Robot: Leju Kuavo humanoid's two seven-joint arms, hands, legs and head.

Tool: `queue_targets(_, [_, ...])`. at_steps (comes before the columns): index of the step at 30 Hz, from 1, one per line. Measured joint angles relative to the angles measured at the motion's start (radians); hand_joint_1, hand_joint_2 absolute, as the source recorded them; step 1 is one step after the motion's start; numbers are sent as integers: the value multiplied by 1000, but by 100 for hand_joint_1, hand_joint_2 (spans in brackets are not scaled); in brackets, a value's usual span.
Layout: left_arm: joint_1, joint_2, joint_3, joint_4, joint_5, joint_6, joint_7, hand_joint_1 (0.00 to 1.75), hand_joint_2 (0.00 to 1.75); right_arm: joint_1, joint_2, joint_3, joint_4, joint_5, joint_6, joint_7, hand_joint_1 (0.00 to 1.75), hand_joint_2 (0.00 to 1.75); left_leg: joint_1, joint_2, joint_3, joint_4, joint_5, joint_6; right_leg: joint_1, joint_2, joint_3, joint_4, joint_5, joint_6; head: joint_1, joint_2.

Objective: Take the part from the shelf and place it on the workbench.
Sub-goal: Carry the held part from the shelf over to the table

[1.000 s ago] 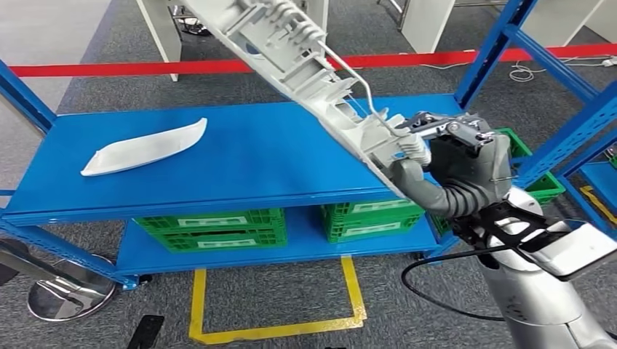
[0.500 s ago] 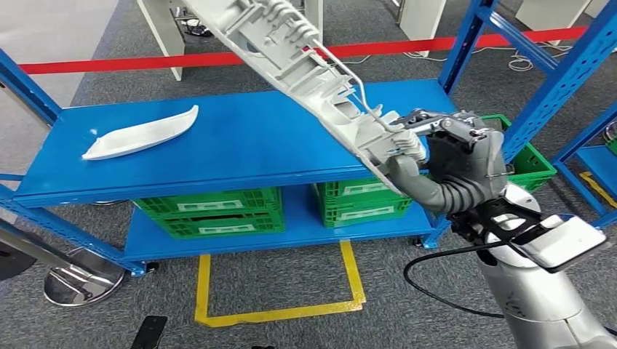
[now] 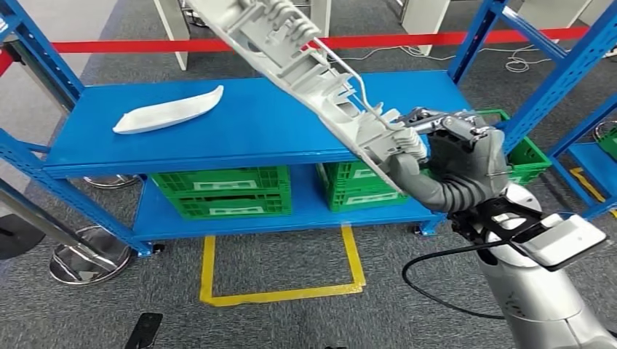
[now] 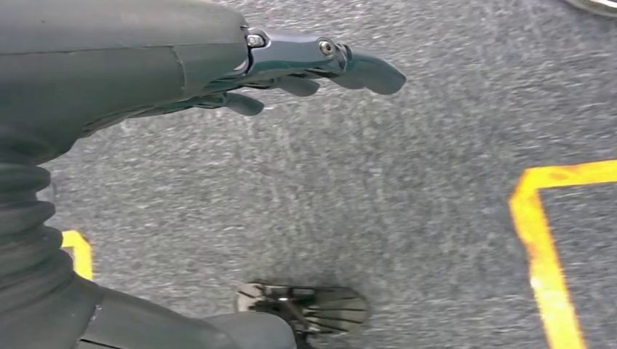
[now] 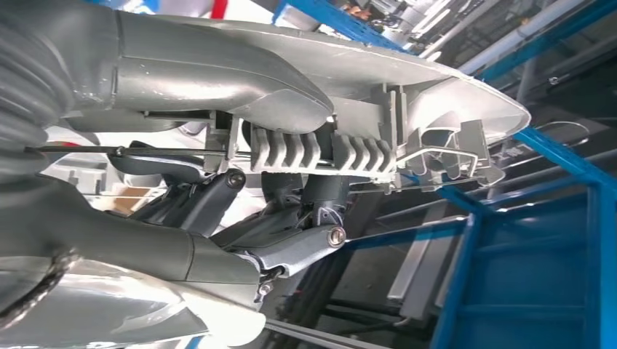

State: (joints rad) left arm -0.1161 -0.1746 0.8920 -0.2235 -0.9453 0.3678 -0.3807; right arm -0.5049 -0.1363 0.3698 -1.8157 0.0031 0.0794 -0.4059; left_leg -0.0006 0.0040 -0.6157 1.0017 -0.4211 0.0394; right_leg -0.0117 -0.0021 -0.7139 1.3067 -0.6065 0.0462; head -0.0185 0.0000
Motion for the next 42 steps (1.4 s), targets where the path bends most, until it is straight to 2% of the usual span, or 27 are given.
queue_targets(1, [0, 0, 0, 0, 0, 0, 0, 0, 175, 0, 0, 0, 3, 0, -1, 1, 175, 175, 0, 0, -16, 1, 12, -1, 0, 0, 25, -12, 25, -1, 0, 0])
queue_targets(3, [0, 0, 1, 0, -1, 1, 0, 0, 175, -1, 0, 0, 8, 0, -3, 2, 175, 175, -1, 0, -42, 3, 34, -7, 1, 0, 124, -128, 71, -7, 1, 0])
queue_targets(5, [0, 0, 1, 0, -4, 2, 0, 0, 175, -2, 0, -1, 10, -1, -6, 2, 175, 175, -4, -1, -58, 7, 54, -15, 4, 0, 227, -271, 60, -14, 1, 0])
queue_targets(7, [1, 0, 1, 0, -8, 2, 2, 0, 175, -1, 0, -3, 12, -2, -10, 1, 175, 175, -4, -1, -67, 4, 78, -26, 9, 1, 256, -331, 47, -20, 1, 0])
queue_targets(9, [5, 4, 1, 0, -13, 4, 3, 0, 175, 1, 0, -8, 18, -4, -15, 0, 175, 175, -1, -2, -75, 2, 78, -38, 6, -2, 237, -333, 67, -36, 3, 0])
queue_targets(10, [6, 6, 1, 0, -15, 5, 3, 0, 175, 3, 0, -11, 20, -4, -17, -1, 175, 175, 0, -3, -83, 20, 51, -44, 4, -4, 225, -336, 80, -45, 2, 0])
queue_targets(11, [7, 9, 1, 0, -15, 7, 3, 0, 175, 4, 0, -13, 22, -5, -18, -3, 175, 175, 2, -3, -94, 58, 4, -50, 1, -6, 213, -337, 93, -52, 1, 0])
queue_targets(13, [6, 12, 1, 0, -16, 8, 3, 0, 175, 6, 0, -17, 26, -5, -19, -6, 175, 175, 6, -3, -119, 190, -98, -59, 2, -6, 182, -334, 119, -58, -1, 0])
queue_targets(14, [5, 15, 1, 0, -16, 9, 3, 0, 175, 8, 0, -18, 27, -5, -19, -8, 175, 175, 7, -3, -124, 252, -123, -63, 2, -6, 164, -332, 132, -58, -1, 0])
queue_targets(15, [5, 17, 1, 0, -16, 9, 3, 0, 175, 11, 0, -19, 29, -5, -19, -10, 175, 175, 8, -3, -119, 291, -124, -64, 2, -6, 145, -327, 143, -57, -1, 0])
queue_targets(16, [4, 19, 1, 0, -16, 10, 3, 0, 175, 13, 0, -19, 29, -5, -19, -11, 175, 175, 8, -3, -99, 294, -103, -64, 2, -6, 127, -322, 153, -55, -1, 0])
queue_targets(18, [3, 23, 1, 0, -16, 11, 3, 0, 175, 18, 0, -21, 30, -5, -19, -13, 175, 175, 8, -4, -12, 198, -64, -59, 2, -5, 95, -311, 170, -48, -1, 0])
queue_targets(20, [0, 25, 1, 0, -16, 12, 3, 0, 175, 19, 0, -23, 30, -5, -20, -13, 175, 175, 5, -7, 84, 56, -79, -50, 4, -5, 73, -304, 187, -39, 0, 0])
queue_targets(21, [-1, 25, 1, 0, -16, 12, 2, 0, 175, 19, 0, -24, 30, -5, -20, -13, 175, 175, 3, -8, 108, 11, -92, -45, 4, -6, 68, -305, 197, -34, 0, 0])
queue_targets(23, [-1, 25, 1, 0, -16, 13, 2, 0, 175, 19, 0, -25, 30, -5, -21, -14, 175, 175, 0, -8, 112, -13, -90, -34, 3, -7, 62, -311, 216, -24, 0, 0])
queue_targets(25, [0, 25, 1, 0, -16, 14, 2, 0, 175, 19, 0, -26, 31, -5, -21, -14, 175, 175, 2, -3, 97, -20, -70, -18, 2, -4, 46, -295, 191, -15, 2, 0])
queue_targets(26, [-1, 25, 1, 0, -16, 15, 2, 0, 175, 20, 0, -27, 31, -6, -21, -14, 175, 175, 4, -1, 87, -23, -58, -11, 2, -2, 31, -259, 153, -12, 3, 0])
queue_targets(28, [-3, 27, 1, 0, -18, 18, 4, 0, 175, 23, 0, -29, 33, -6, -21, -13, 175, 175, 3, 1, 62, -20, -38, -3, 1, -1, -6, -131, 56, -8, 5, 0])
queue_targets(29, [-4, 28, 1, 0, -20, 19, 6, 0, 175, 26, 0, -31, 33, -6, -21, -14, 175, 175, 2, 1, 49, -18, -29, -2, 1, -1, -19, -66, 26, -6, 5, 0])
queue_targets(30, [-4, 28, 1, 0, -21, 19, 8, 0, 175, 30, 0, -33, 34, -5, -21, -14, 175, 175, 1, 1, 36, -16, -20, -2, 1, -1, -20, -25, 20, -6, 5, 0])
queue_targets(31, [-4, 28, 1, 0, -22, 19, 10, 0, 175, 34, -1, -36, 34, -5, -22, -14, 175, 175, 0, 2, 23, -14, -12, -3, 1, -1, -5, -19, 34, -6, 5, 0])
queue_targets(32, [-5, 29, 1, 0, -24, 19, 11, 0, 175, 37, -2, -39, 34, -4, -22, -14, 175, 175, 0, 2, 11, -11, -5, -5, 1, -1, 28, -51, 61, -8, 5, 0])
queue_targets(34, [-7, 30, 0, 0, -29, 18, 11, 0, 175, 41, -6, -45, 35, -3, -23, -13, 175, 175, -1, 1, -9, -4, 6, -11, 3, -1, 128, -187, 97, -15, 5, 0])
queue_targets(36, [-12, 30, -1, 0, -32, 19, 11, 0, 175, 43, -10, -51, 34, -4, -24, -14, 175, 175, -3, 1, -24, 1, 21, -20, 6, 0, 195, -296, 92, -21, 4, 0])
queue_targets(39, [-20, 30, -2, 0, -36, 19, 14, 0, 175, 54, -17, -57, 34, -4, -29, -14, 175, 175, -3, 0, -41, 1, 37, -35, 7, 0, 193, -323, 96, -31, 4, 0])
queue_targets(40, [-22, 31, -3, 0, -38, 19, 16, 0, 175, 58, -19, -59, 35, -2, -31, -13, 175, 175, -2, 0, -48, 15, 19, -41, 4, -2, 186, -325, 103, -37, 3, 0])
queue_targets(42, [-25, 32, -3, 0, -37, 19, 18, 0, 175, 64, -23, -63, 36, 0, -32, -13, 175, 175, 1, -1, -73, 100, -65, -54, 0, -5, 170, -324, 118, -50, 0, 0])
